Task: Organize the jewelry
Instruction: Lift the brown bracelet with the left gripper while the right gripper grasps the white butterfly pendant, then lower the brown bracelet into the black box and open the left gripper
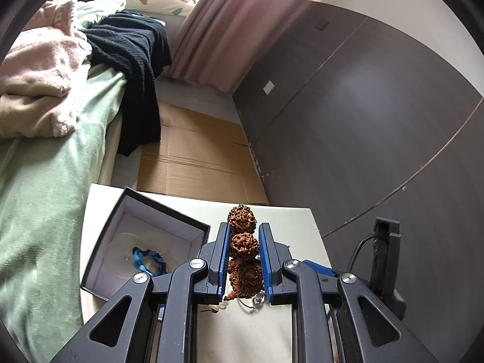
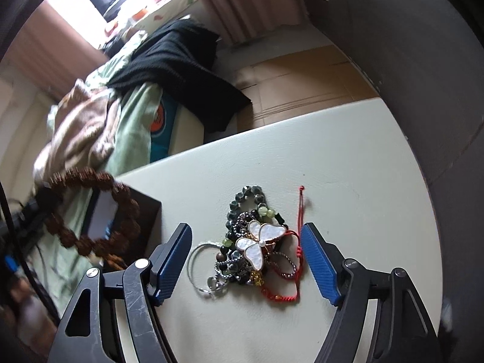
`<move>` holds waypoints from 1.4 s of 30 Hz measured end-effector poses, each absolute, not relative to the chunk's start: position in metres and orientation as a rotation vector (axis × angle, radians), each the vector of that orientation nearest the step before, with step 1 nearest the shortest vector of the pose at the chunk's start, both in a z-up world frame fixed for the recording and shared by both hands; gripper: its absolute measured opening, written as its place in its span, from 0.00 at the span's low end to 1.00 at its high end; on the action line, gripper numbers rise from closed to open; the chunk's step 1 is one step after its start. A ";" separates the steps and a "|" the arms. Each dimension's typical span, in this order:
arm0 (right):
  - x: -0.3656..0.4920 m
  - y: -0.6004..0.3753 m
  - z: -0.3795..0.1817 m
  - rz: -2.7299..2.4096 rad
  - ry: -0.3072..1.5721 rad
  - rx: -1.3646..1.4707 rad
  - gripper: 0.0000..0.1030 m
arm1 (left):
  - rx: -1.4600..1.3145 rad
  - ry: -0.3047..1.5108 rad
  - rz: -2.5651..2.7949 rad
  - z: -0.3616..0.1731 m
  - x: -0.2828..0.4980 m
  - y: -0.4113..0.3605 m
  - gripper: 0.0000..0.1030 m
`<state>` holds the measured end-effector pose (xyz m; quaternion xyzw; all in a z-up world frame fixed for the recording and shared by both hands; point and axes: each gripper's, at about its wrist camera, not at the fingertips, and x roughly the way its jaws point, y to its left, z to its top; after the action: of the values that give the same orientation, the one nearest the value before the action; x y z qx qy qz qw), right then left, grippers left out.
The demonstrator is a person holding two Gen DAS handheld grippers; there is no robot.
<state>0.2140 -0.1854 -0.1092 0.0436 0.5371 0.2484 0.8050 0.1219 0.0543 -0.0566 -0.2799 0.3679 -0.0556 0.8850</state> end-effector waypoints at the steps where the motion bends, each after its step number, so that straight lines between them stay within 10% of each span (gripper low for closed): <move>1: 0.214 -0.183 -0.110 0.533 1.149 0.072 0.71 | -0.584 0.765 -0.112 -0.057 0.122 0.055 0.19; 12: 0.212 -0.169 -0.126 0.543 1.155 -0.069 0.60 | -0.587 0.777 -0.105 -0.058 0.121 0.056 0.19; 17: 0.213 -0.178 -0.127 0.554 1.198 -0.015 0.38 | -0.585 0.776 -0.107 -0.057 0.121 0.053 0.19; 42: 0.190 -0.168 -0.079 0.673 1.108 0.156 0.38 | -0.615 0.724 0.005 -0.051 0.103 0.096 0.19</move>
<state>0.1899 -0.1681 -0.0794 0.0728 0.5153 0.3130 0.7945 0.1026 0.0955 -0.0508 -0.2962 0.3484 0.0022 0.8893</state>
